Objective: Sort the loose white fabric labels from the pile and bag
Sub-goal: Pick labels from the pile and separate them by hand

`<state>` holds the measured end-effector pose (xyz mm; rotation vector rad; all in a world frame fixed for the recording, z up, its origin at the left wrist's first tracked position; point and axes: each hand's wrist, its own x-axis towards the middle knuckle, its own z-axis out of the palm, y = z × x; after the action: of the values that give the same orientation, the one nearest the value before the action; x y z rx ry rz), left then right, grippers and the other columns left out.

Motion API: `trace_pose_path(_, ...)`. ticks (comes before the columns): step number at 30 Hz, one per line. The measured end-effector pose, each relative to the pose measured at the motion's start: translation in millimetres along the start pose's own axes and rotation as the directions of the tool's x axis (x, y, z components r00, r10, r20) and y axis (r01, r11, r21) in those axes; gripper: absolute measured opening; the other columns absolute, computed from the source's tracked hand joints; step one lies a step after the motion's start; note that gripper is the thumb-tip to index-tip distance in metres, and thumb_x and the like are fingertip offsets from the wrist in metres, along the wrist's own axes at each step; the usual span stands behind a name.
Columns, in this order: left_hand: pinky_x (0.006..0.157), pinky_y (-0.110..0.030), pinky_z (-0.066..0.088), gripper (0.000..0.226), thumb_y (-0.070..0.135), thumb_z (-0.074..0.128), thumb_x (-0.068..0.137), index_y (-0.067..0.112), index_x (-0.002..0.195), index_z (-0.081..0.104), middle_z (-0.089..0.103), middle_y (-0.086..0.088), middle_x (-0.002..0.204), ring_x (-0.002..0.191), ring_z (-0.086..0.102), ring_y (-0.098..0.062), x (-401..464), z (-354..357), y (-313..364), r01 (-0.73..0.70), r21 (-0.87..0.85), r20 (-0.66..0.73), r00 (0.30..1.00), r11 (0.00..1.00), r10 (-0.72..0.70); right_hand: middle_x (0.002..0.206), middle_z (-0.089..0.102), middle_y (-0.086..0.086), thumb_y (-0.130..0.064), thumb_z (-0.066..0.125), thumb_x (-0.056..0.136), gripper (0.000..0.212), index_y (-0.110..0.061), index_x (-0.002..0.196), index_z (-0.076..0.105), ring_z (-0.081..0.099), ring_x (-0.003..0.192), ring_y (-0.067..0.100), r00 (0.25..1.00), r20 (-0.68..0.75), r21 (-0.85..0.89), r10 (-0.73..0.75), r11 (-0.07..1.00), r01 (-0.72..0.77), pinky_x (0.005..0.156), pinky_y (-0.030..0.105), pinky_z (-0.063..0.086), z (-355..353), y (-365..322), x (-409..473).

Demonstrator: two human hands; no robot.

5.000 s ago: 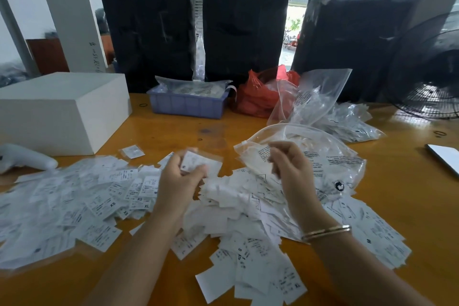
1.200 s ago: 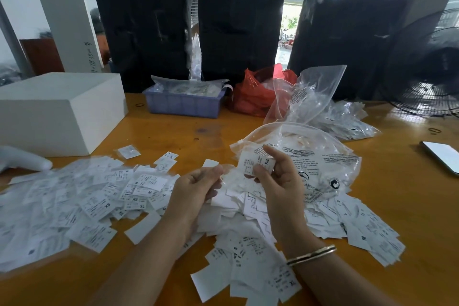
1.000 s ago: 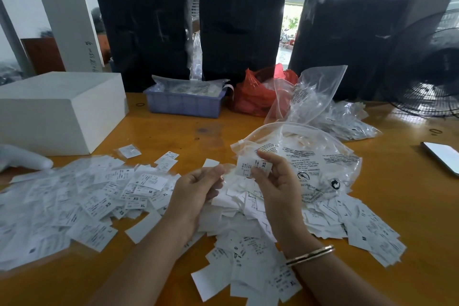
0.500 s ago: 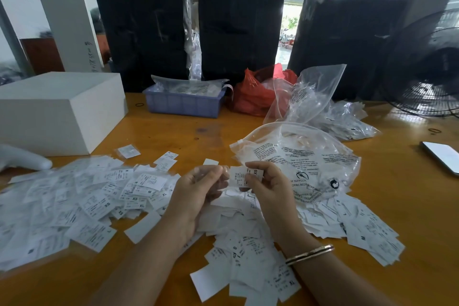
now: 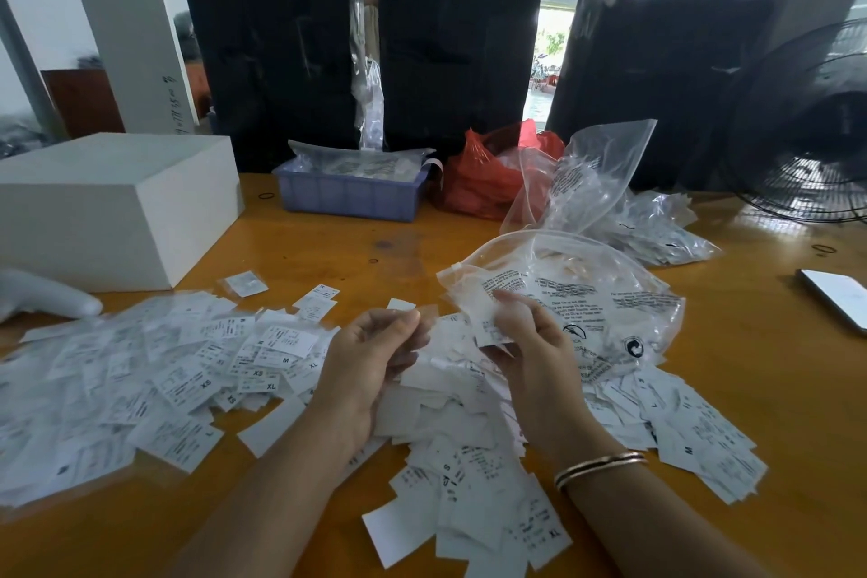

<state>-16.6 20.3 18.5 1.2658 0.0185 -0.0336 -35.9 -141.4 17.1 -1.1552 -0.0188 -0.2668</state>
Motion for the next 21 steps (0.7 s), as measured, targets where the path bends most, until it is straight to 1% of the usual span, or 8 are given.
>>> trace_pose_path(2,0.062,-0.021,0.051,0.032,0.032,0.074,0.061,0.014,0.087,0.067,0.075,-0.002,0.082,0.071,0.069,-0.008,0,0,0,-0.005,-0.013,0.011,1.0,1.0,0.005,0.097,0.068,0.005,0.001,0.058,0.088,0.035,-0.027,0.105,0.07,0.068,0.084,0.019,0.999,0.041,0.026,0.032,0.999,-0.034,0.079,0.037,0.057,-2,-2,2)
trace_pose_path(4,0.058,-0.018,0.052,0.032,0.027,0.075,0.059,0.012,0.086,0.065,0.074,-0.003,0.079,0.067,0.068,-0.007,0,-1,1,-0.012,-0.064,0.024,1.0,0.998,0.014,0.105,0.061,0.01,0.007,0.061,0.084,0.046,-0.027,0.116,0.059,0.069,0.083,0.02,0.997,0.044,0.052,0.059,0.997,-0.061,0.073,0.034,0.057,-1,-2,4)
trace_pose_path(6,0.057,-0.017,0.052,0.032,0.022,0.075,0.058,0.012,0.086,0.063,0.074,-0.003,0.077,0.065,0.067,-0.007,1,-2,2,-0.02,-0.109,0.04,0.999,0.994,0.024,0.092,0.065,0.006,0.009,0.063,0.081,0.051,-0.024,0.118,0.052,0.069,0.075,0.015,0.997,0.043,0.044,0.059,0.997,-0.061,0.066,0.026,0.055,-1,-1,4)
trace_pose_path(8,0.057,-0.017,0.052,0.031,0.019,0.074,0.059,0.013,0.087,0.061,0.073,-0.002,0.077,0.067,0.067,-0.009,1,-2,2,-0.038,-0.135,0.066,0.997,0.99,0.047,0.075,0.069,-0.001,0.006,0.064,0.081,0.042,-0.019,0.114,0.055,0.068,0.07,0.012,0.998,0.046,0.012,0.053,0.998,-0.054,0.061,0.021,0.053,1,-3,3)
trace_pose_path(10,0.059,-0.016,0.052,0.032,0.018,0.072,0.062,0.015,0.092,0.061,0.074,0.0,0.079,0.071,0.069,-0.007,1,-2,2,-0.059,-0.131,0.093,0.993,0.99,0.072,0.073,0.069,-0.002,-0.001,0.066,0.083,0.027,-0.022,0.099,0.066,0.067,0.069,0.01,0.999,0.03,-0.054,0.043,0.998,-0.041,0.06,0.019,0.052,0,-4,2)
trace_pose_path(12,0.059,-0.015,0.051,0.033,0.019,0.071,0.065,0.016,0.096,0.061,0.075,0.002,0.082,0.075,0.07,-0.006,1,-3,1,-0.076,-0.119,0.114,0.989,0.99,0.089,0.073,0.069,-0.007,-0.005,0.065,0.085,0.022,-0.026,0.089,0.073,0.064,0.068,0.006,1.0,0.015,-0.121,0.027,0.992,-0.025,0.062,0.019,0.051,1,-4,0)
trace_pose_path(14,0.06,-0.015,0.051,0.031,0.019,0.071,0.065,0.016,0.096,0.063,0.075,0.003,0.083,0.077,0.07,-0.006,2,-3,1,-0.084,-0.113,0.126,0.987,0.99,0.098,0.072,0.069,-0.01,-0.006,0.065,0.086,0.021,-0.025,0.09,0.073,0.064,0.068,0.005,1.0,0.011,-0.151,0.008,0.989,-0.006,0.064,0.019,0.051,2,-3,-1)
trace_pose_path(21,0.063,-0.016,0.051,0.03,0.02,0.073,0.063,0.017,0.093,0.068,0.075,0.001,0.087,0.081,0.07,-0.008,2,-2,-2,-0.075,-0.098,0.137,0.987,0.992,0.088,0.074,0.072,-0.009,-0.004,0.063,0.087,0.016,-0.017,0.094,0.068,0.066,0.067,0.005,0.999,-0.002,-0.18,-0.041,0.983,0.04,0.062,0.017,0.053,10,-1,-4)
